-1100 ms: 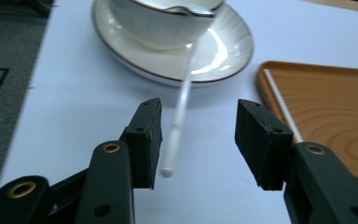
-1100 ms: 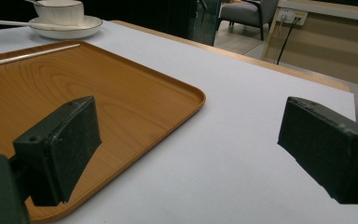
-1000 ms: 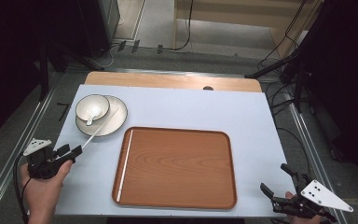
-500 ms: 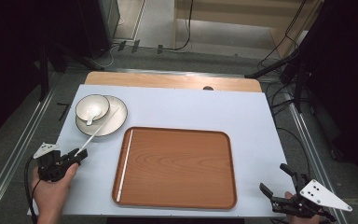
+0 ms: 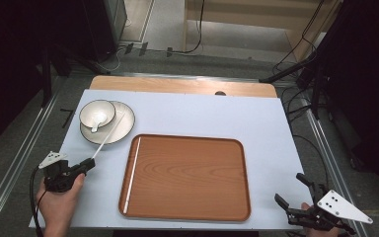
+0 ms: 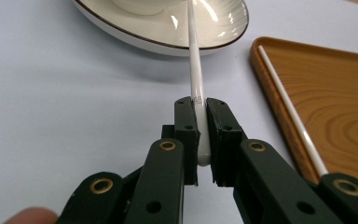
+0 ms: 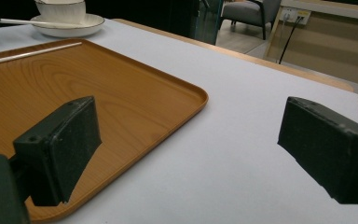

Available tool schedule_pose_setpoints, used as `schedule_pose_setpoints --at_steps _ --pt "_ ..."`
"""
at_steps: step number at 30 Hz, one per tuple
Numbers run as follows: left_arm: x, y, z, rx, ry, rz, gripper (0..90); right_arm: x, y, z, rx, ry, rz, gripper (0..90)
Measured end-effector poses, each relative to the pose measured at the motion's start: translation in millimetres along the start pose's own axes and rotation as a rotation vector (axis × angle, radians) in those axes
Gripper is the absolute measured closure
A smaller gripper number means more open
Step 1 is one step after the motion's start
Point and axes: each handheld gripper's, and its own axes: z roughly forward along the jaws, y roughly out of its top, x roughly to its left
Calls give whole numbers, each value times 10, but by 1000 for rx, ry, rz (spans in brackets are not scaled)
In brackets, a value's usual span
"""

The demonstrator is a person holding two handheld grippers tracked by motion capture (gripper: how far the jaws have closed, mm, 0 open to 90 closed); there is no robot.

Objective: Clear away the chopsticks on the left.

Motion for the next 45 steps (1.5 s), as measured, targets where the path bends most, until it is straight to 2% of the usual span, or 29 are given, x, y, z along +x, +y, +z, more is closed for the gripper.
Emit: schedule_pose_setpoints --at_steps 10,21,24,34,36,37,38,45 --pt "-217 -39 -118 -53 5 -8 838 -1 2 -5 -4 2 1 58" --pt "-458 -106 -203 -64 -42 -13 839 4 9 -12 -10 3 3 58" --pt "-495 -130 -208 -68 -63 -31 839 3 13 -12 -13 1 4 58" --pt "-781 -238 -174 -48 -97 0 839 4 20 -23 -19 -1 7 58" --pt "-886 -288 -145 -40 -110 -2 840 0 19 -24 -19 -1 6 58" --pt "-886 -288 -145 -40 -110 -2 839 -2 19 -25 -20 -1 6 58" --pt "-954 -316 -131 -34 -111 8 840 -3 19 -25 -22 -2 5 58" --pt "-1128 -424 -58 -19 -103 3 840 -11 16 -35 -21 -3 5 58"
